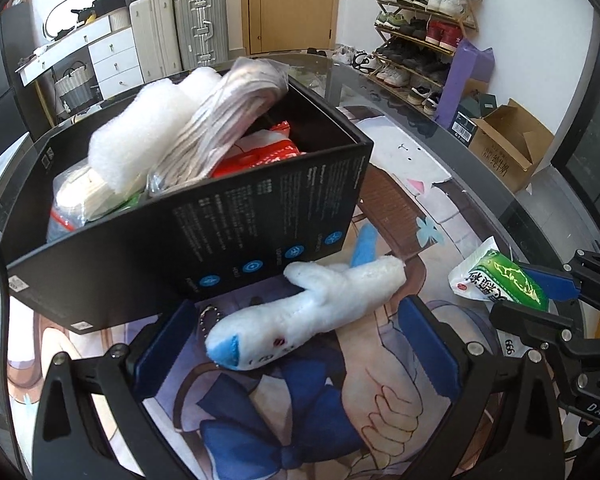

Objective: Organize soft objects
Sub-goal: 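Grasp the green sachet with the right gripper while the left grasps the white plush toy, then lift the plush toy and green sachet and carry both over the box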

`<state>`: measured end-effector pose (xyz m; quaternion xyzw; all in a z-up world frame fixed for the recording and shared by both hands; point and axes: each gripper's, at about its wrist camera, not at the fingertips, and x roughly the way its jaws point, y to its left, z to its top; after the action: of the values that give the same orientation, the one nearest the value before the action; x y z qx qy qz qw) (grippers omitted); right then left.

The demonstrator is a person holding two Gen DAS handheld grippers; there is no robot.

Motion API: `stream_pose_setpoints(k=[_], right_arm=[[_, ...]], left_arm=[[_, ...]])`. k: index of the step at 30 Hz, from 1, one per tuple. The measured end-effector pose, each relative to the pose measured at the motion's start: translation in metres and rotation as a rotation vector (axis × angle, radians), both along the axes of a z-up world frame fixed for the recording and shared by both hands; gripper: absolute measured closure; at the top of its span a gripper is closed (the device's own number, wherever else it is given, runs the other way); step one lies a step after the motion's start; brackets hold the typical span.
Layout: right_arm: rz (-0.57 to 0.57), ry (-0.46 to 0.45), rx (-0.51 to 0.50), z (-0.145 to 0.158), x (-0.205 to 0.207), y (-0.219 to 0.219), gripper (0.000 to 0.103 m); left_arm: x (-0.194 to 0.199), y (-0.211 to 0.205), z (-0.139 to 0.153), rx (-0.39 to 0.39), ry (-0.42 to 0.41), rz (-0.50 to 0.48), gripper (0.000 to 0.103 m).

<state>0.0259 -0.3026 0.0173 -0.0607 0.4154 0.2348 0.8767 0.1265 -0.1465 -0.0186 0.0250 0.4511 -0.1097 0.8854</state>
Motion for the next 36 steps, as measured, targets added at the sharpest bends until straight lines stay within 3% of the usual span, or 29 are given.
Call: stream_pose_setpoints(k=[4,11,15,24,36], right_arm=[[0.000,0.000,0.001,0.000,0.000,0.000,0.073],[0.002,-0.003,0.000,0.000,-0.001,0.000,0.073],[0.005,-0.007,-0.001,0.002,-0.002,0.002,0.073],[0.020,-0.020,-0.001,0.005,-0.006,0.006,0.073],[0.059,-0.052,0.005,0.015,-0.011,0.019,0.073]], left_arm=[[-0.001,-0.006,0.000,0.019,-0.016,-0.016,0.020],[-0.010,-0.006,0.005,0.029,-0.043,-0.080,0.058],[-0.018,0.000,0.007,0.021,-0.049,-0.116,0.074],[-0.043,0.009,0.012,-0.013,-0.058,-0.189,0.080],[-0.070,0.034,0.020,-0.072,-0.080,-0.198,0.083]])
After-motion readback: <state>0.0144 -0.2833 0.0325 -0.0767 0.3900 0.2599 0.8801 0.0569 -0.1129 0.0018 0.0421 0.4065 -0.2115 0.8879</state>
